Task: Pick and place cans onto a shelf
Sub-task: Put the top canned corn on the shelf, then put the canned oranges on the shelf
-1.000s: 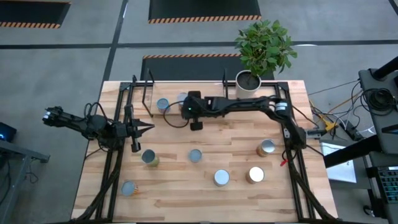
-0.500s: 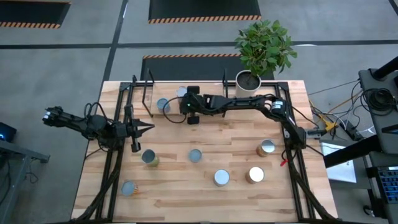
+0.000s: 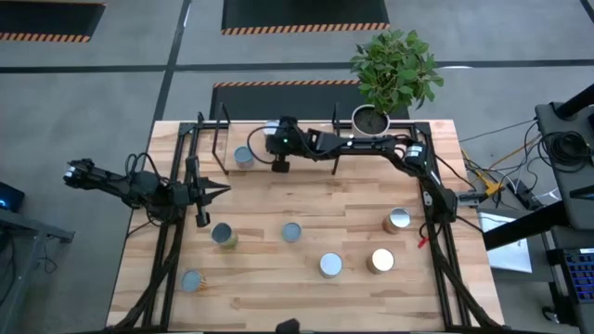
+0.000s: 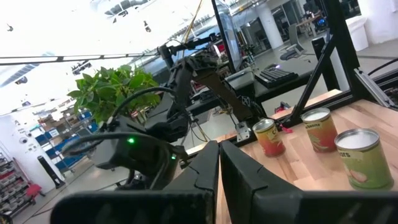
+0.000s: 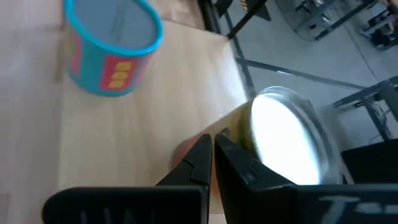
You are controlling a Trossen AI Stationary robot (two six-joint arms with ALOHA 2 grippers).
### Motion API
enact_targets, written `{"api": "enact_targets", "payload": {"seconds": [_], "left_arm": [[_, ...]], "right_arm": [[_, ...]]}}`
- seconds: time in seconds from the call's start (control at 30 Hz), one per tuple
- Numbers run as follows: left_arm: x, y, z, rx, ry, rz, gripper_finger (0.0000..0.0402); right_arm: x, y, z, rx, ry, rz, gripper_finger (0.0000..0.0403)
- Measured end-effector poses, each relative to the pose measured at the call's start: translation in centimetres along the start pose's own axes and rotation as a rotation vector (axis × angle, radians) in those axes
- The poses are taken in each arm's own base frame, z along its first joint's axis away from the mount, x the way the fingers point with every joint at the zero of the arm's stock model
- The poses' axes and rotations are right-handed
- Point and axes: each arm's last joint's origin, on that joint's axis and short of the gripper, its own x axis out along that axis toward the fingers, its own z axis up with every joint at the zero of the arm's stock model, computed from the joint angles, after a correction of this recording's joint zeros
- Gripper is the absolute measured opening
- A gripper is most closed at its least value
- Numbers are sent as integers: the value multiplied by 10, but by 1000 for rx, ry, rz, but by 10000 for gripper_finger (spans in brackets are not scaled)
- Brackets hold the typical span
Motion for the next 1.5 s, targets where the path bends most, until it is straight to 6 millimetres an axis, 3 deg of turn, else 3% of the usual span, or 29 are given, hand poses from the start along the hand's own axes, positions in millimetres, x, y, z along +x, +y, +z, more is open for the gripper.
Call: {"api": "enact_targets", "payload": {"seconds": [0.6,0.7,0.93,1.13,1.3,1.5], "left_arm": [[0,0,0,1,0,0,0],[0,0,1,4,-8,4,0],[0,3,6,-42,-56,31,0],[1,3,6,-73,-58,32,0],[3,3,6,-124,-46,71,0],[10,4,5,-244,43,208,0]], "right_arm": [[4,-20,-5,36,-27,-47,8],[-3,-19,1,27,-34,-46,8],[-74,-18,47,39,-124,-9,8],[-146,6,67,1,-166,85,8],[-201,28,58,13,-186,167,8],[-241,58,27,-15,-232,249,8]]}}
